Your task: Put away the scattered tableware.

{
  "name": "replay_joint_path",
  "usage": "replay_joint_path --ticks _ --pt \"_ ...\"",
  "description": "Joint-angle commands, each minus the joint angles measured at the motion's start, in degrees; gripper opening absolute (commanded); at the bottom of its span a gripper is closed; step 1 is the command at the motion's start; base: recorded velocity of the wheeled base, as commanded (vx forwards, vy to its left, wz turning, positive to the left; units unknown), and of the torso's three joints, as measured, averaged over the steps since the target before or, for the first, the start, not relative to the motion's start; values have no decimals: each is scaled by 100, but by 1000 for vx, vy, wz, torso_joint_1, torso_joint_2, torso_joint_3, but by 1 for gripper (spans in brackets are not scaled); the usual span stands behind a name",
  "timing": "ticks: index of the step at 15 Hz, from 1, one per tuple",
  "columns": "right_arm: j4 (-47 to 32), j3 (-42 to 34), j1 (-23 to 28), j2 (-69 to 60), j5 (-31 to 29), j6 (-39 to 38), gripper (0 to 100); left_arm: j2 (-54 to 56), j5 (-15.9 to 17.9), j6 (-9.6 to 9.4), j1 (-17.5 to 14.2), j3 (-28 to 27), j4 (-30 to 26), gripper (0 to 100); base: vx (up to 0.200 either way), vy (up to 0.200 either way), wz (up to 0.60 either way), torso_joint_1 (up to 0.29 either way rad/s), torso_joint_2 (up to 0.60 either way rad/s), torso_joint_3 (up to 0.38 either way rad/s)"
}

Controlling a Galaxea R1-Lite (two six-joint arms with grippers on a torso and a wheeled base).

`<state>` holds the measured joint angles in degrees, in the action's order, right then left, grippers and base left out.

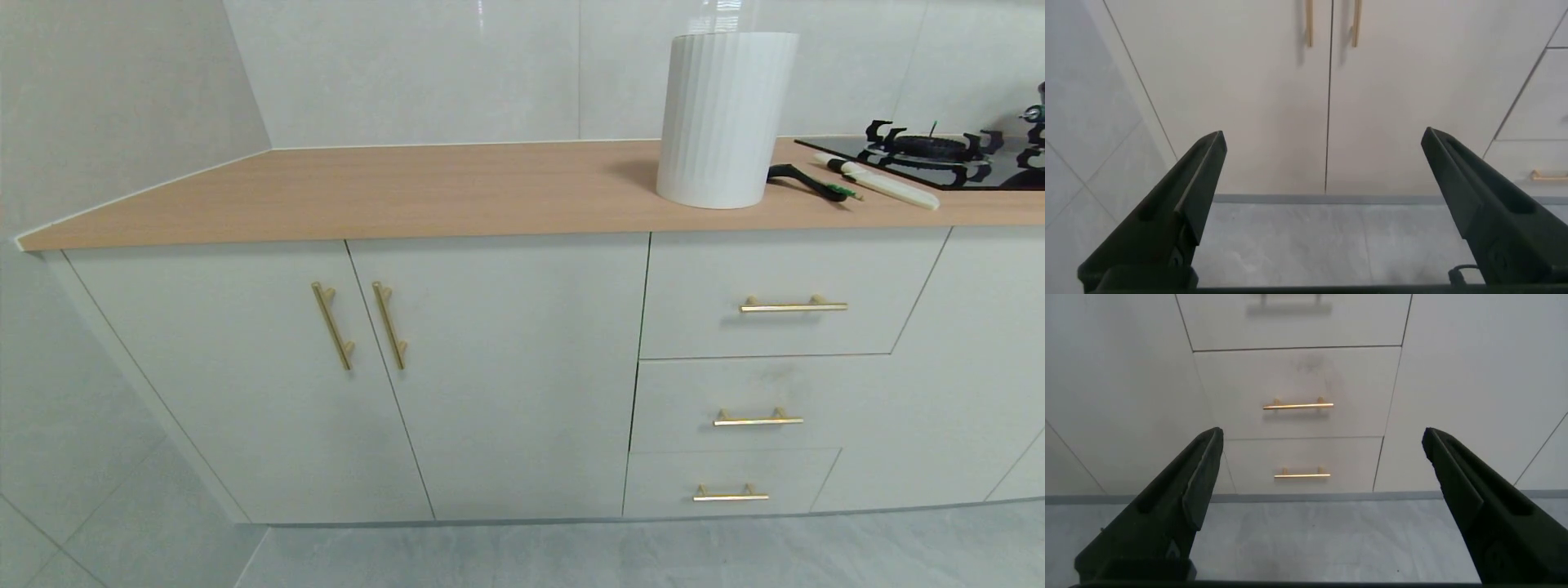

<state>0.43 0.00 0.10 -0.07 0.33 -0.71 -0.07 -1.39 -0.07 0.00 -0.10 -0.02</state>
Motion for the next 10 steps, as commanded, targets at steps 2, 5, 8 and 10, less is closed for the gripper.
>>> replay_joint_path --ticks 2,5,8,10 --pt "1 0 -1 16 2 0 100 -1 -2 -1 0 1 -6 100 0 0 0 0 0 0" --pt "-8 0 -1 16 2 9 100 -1 -2 -1 0 1 2 100 0 0 0 0 0 0" --pt "1 0 -1 16 2 27 100 -1 -2 -1 0 1 -6 100 0 0 0 0 0 0" --pt "1 62 -1 16 2 44 100 -1 -2 -1 0 1 -6 100 0 0 0 0 0 0"
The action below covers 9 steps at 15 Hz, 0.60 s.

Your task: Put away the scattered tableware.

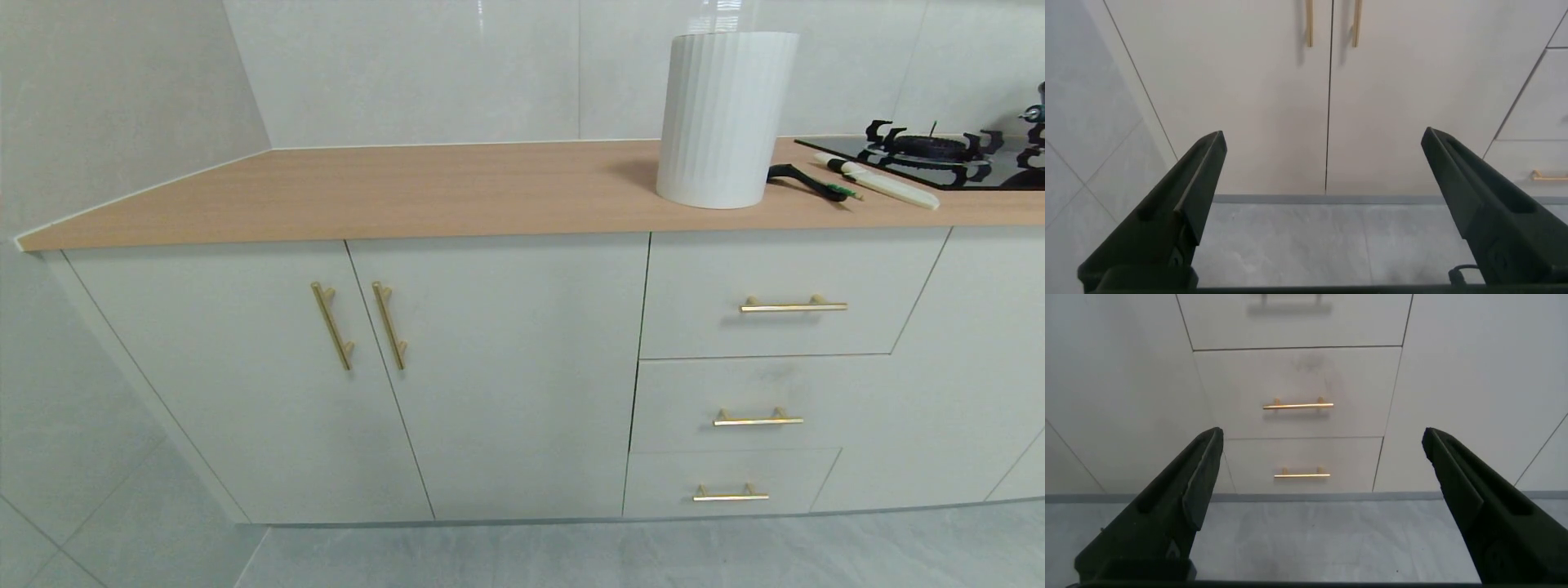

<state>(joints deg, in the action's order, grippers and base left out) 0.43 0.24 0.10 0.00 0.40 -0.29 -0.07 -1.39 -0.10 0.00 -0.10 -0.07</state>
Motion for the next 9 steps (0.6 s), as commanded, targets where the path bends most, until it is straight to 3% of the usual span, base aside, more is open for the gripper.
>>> replay_joint_path --ticks 1,3,9 --pt "19 266 -1 79 39 -41 100 -1 -2 1 0 1 7 100 0 0 0 0 0 0" --pt "-113 1558 -335 1134 109 -454 100 -1 -2 1 0 1 7 100 0 0 0 0 0 0" --pt "98 2929 -555 6495 153 -32 100 -1 -2 1 0 1 -1 100 0 0 0 0 0 0"
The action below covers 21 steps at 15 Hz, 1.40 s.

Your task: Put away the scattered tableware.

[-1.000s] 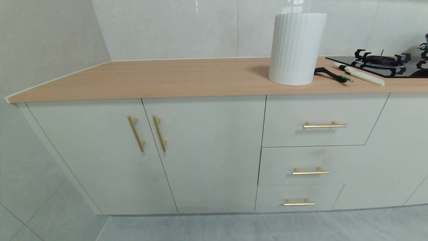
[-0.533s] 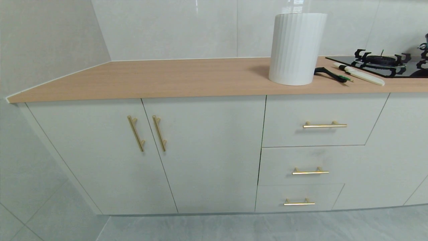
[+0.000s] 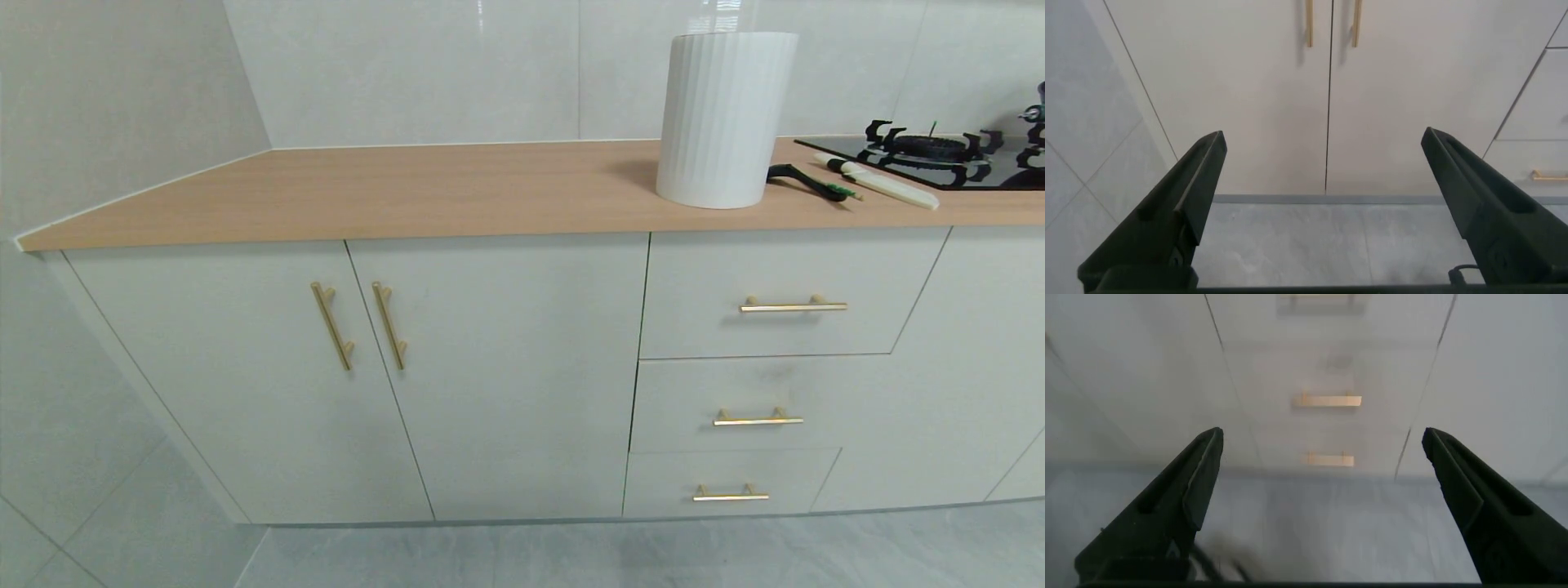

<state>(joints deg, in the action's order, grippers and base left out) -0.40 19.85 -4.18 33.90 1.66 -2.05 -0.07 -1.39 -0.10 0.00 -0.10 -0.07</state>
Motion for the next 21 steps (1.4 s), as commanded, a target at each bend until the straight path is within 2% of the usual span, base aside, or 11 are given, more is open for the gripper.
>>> replay_joint_path --ticks 1,2,4,5,7,10,13,15,21 --pt "348 1074 -127 3527 28 143 100 -1 -2 1 0 1 -1 100 0 0 0 0 0 0" --pt "1069 1311 -127 4678 19 143 100 -1 -2 1 0 1 -1 100 0 0 0 0 0 0" --pt "2044 1566 -127 5953 -34 161 100 -1 -2 1 0 1 7 100 0 0 0 0 0 0" --pt "2361 1724 -127 6471 -43 170 100 -1 -2 1 0 1 7 100 0 0 0 0 0 0" --pt "2501 2146 -118 7271 -69 170 100 -1 -2 1 0 1 -1 100 0 0 0 0 0 0" --pt "2774 2463 -48 8080 -104 161 100 -1 -2 10 0 1 -1 100 0 0 0 0 0 0" --pt "4048 2489 31 8976 -342 266 100 -1 -2 1 0 1 -1 100 0 0 0 0 0 0" --pt "4540 2603 128 9407 -623 293 100 -1 -2 1 0 1 -1 100 0 0 0 0 0 0" --pt "4945 2999 154 9987 -781 284 100 -1 -2 1 0 1 -1 100 0 0 0 0 0 0"
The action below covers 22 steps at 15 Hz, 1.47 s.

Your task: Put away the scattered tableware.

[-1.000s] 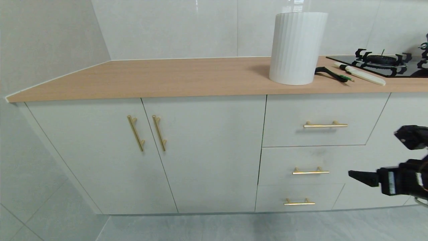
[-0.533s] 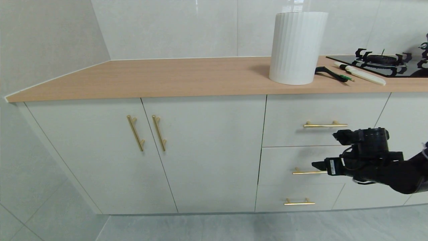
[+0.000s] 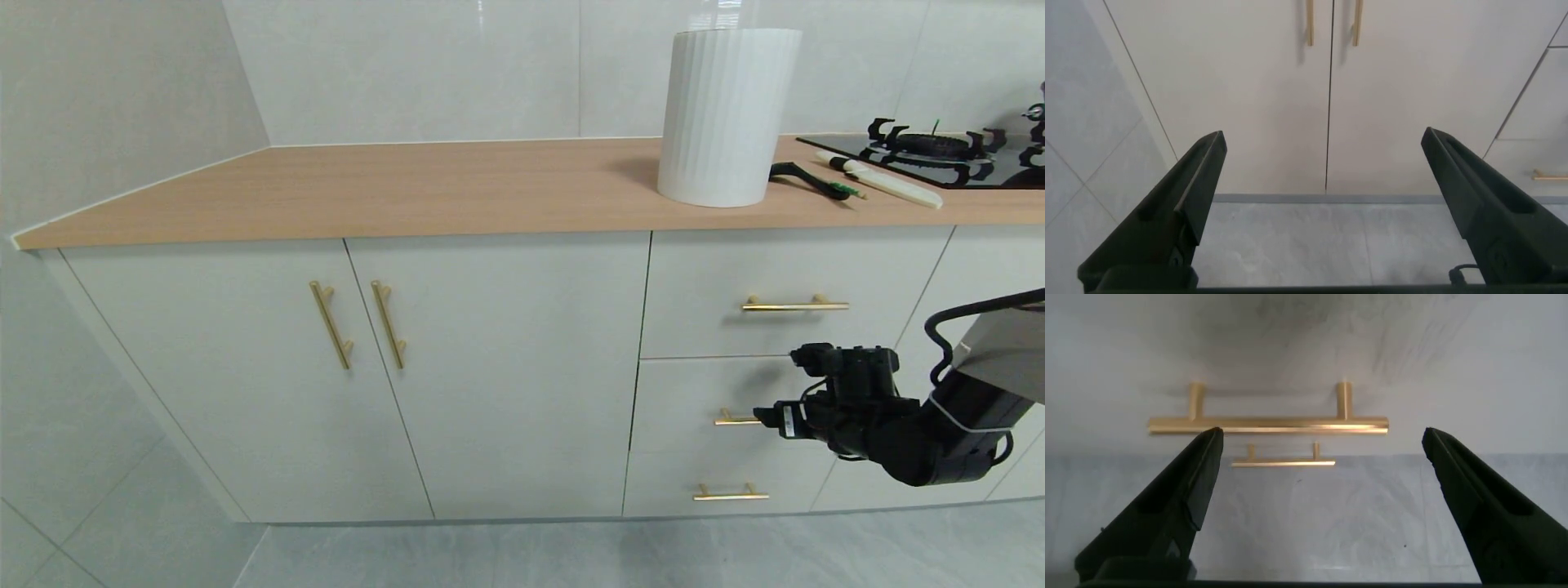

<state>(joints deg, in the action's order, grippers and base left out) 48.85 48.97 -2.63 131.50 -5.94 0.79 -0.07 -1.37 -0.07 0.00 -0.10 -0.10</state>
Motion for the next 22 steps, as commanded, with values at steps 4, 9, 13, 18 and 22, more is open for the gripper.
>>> replay_joint_path --ticks 4,9,13,18,22 --pt "28 271 0 464 -74 9 100 -1 -4 -1 0 1 1 100 0 0 0 0 0 0" --pt "318 456 0 746 -232 -18 100 -1 -4 -1 0 1 1 100 0 0 0 0 0 0" --pt "450 456 0 807 -232 -9 100 -1 -4 -1 0 1 1 100 0 0 0 0 0 0" --pt "415 368 0 886 -250 140 100 -1 -4 -1 0 1 1 100 0 0 0 0 0 0" --pt "389 -10 0 438 -215 176 100 -1 -4 -1 0 1 1 100 0 0 0 0 0 0"
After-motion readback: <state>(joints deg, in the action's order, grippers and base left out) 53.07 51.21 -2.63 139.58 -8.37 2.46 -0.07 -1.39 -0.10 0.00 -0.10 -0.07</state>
